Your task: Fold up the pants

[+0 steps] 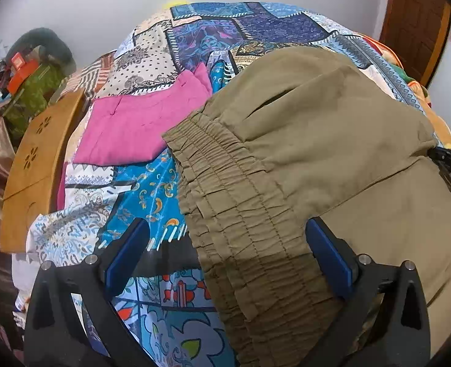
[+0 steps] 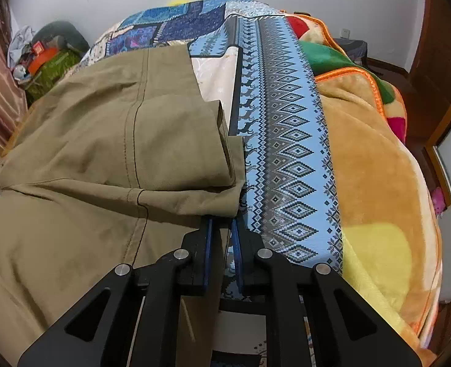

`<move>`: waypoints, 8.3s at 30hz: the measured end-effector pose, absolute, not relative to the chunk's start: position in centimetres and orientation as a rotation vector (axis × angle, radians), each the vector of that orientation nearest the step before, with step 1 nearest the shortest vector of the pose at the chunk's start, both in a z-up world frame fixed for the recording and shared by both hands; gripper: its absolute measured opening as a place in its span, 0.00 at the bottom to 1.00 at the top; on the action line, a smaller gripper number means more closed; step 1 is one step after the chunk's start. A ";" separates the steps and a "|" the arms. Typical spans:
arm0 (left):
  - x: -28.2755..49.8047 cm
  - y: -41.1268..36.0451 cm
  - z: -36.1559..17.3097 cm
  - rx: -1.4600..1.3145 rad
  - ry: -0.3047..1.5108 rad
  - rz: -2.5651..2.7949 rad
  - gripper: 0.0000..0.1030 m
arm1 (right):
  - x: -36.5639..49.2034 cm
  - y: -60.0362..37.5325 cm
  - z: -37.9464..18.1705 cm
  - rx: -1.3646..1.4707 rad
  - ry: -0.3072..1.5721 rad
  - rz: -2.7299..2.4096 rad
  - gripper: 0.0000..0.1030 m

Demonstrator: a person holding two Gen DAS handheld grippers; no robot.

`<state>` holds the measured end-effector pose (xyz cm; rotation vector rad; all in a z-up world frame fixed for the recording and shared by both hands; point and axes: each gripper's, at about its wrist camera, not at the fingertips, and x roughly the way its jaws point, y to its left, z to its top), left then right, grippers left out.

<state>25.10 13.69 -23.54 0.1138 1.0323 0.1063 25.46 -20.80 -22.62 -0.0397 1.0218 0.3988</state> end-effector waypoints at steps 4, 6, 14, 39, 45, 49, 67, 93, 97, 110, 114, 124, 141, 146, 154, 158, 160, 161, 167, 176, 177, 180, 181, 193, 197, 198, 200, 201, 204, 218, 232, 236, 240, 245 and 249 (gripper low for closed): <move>25.1 14.4 -23.2 0.029 1.082 0.082 1.00 | 25.7 -20.3 -21.8 -0.071 1.049 0.408 0.15; 24.7 14.4 -22.8 0.014 1.084 0.085 1.00 | 25.0 -20.5 -20.9 -0.087 1.048 0.436 0.24; 25.7 13.1 -21.3 0.041 1.048 0.070 1.00 | 24.7 -22.7 -15.7 -0.018 0.879 0.427 0.54; 27.1 15.0 -24.6 -0.038 1.060 0.089 0.95 | 29.5 -16.6 -23.5 -0.169 1.012 0.377 0.22; 25.2 15.1 -21.5 -0.029 1.046 0.058 0.95 | 29.5 -16.9 -21.5 -0.186 1.087 0.394 0.24; 25.2 16.6 -19.9 -0.038 1.010 0.080 0.95 | 29.0 -17.0 -18.5 -0.230 1.023 0.414 0.28; 35.4 21.2 -24.1 -0.114 1.037 0.118 0.95 | 39.6 -10.7 -17.9 -0.192 0.853 0.417 0.60; 35.9 18.9 -22.9 -0.060 0.926 0.104 0.50 | 42.9 -7.7 -19.9 -0.150 0.834 0.323 0.06; 35.6 18.3 -19.0 -0.029 0.868 0.132 0.49 | 42.4 -8.5 -16.6 -0.133 0.792 0.319 0.06; 28.6 13.7 -7.3 0.091 0.682 0.138 0.49 | 33.6 -13.7 -3.1 -0.083 0.572 0.372 0.04; 25.2 12.4 -7.2 0.124 0.690 0.110 0.49 | 29.7 -15.4 -2.2 -0.087 0.553 0.399 0.04; 17.7 10.7 -12.2 0.210 0.772 0.052 0.49 | 20.7 -18.2 -5.7 -0.092 0.627 0.445 0.04; 9.7 12.0 -21.2 0.088 0.993 0.053 0.52 | 10.8 -20.0 -17.7 -0.088 0.942 0.486 0.05; 9.2 11.8 -18.7 0.085 0.952 0.062 0.52 | 8.4 -19.6 -16.3 -0.082 0.889 0.495 0.22; 10.7 7.3 -15.4 0.084 0.899 -0.069 0.52 | 8.2 -15.1 -13.1 -0.122 0.773 0.576 0.45; 11.7 4.5 -15.8 0.105 0.906 -0.149 0.52 | 9.0 -11.4 -13.9 -0.184 0.790 0.658 0.45; 12.2 3.4 -16.3 0.114 0.915 -0.190 0.52 | 9.1 -9.5 -14.8 -0.226 0.804 0.701 0.45; 12.3 2.8 -16.6 0.122 0.923 -0.205 0.52 | 8.9 -8.6 -15.2 -0.250 0.807 0.719 0.45; 13.2 0.4 -19.0 0.170 0.975 -0.275 0.52 | 8.8 -6.5 -17.2 -0.321 0.814 0.776 0.45; 13.1 -0.9 -21.0 0.249 0.986 -0.304 0.66 | 9.6 -6.8 -18.0 -0.213 0.862 0.826 0.30; 13.2 -0.9 -21.0 0.249 0.980 -0.300 0.66 | 9.9 -6.8 -17.9 -0.205 0.864 0.826 0.21; 13.6 -0.5 -20.7 0.243 0.958 -0.247 0.50 | 10.1 -6.7 -17.6 -0.155 0.870 0.835 0.10; 13.7 -0.3 -20.6 0.237 0.958 -0.242 0.45 | 10.1 -6.7 -17.5 -0.148 0.871 0.833 0.09; 11.2 0.0 -18.6 0.178 0.930 -0.293 0.20 | 8.4 -7.6 -15.4 -0.128 0.846 0.856 0.07; 10.4 -0.1 -19.6 0.184 0.971 -0.278 0.21 | 7.6 -7.5 -15.8 -0.150 0.864 0.853 0.07; 10.2 0.1 -19.7 0.178 0.977 -0.274 0.23 | 7.5 -7.5 -16.0 -0.149 0.874 0.848 0.08; 9.7 0.4 -19.6 0.157 0.981 -0.278 0.26 | 7.5 -7.7 -16.3 -0.127 0.901 0.839 0.10; 9.5 0.7 -19.4 0.144 0.985 -0.282 0.27 | 7.5 -7.9 -16.3 -0.118 0.909 0.834 0.10; 8.8 2.3 -18.4 0.121 0.961 -0.253 0.28 | 7.5 -8.7 -15.8 -0.105 0.920 0.815 0.10; 12.7 8.9 -19.6 0.053 0.956 0.040 0.45 | 10.1 -9.0 -15.2 -0.015 0.884 0.663 0.53; 10.9 11.3 -21.7 -0.054 0.954 0.052 0.67 | 9.4 -18.5 -19.8 0.091 1.002 0.507 0.51; 11.4 11.2 -21.0 -0.024 0.990 0.044 0.67 | 9.2 -18.8 -19.8 0.055 1.008 0.441 0.51; 12.1 11.4 -19.0 0.010 0.974 0.035 0.67 | 9.9 -19.3 -19.1 0.067 1.023 0.453 0.52; 15.0 12.6 -16.8 0.033 0.922 0.066 0.76 | 12.2 -19.6 -17.4 0.036 0.970 0.438 0.54; 18.7 13.8 -16.5 0.044 0.924 0.089 0.76 | 15.1 -19.4 -16.6 0.022 0.932 0.429 0.54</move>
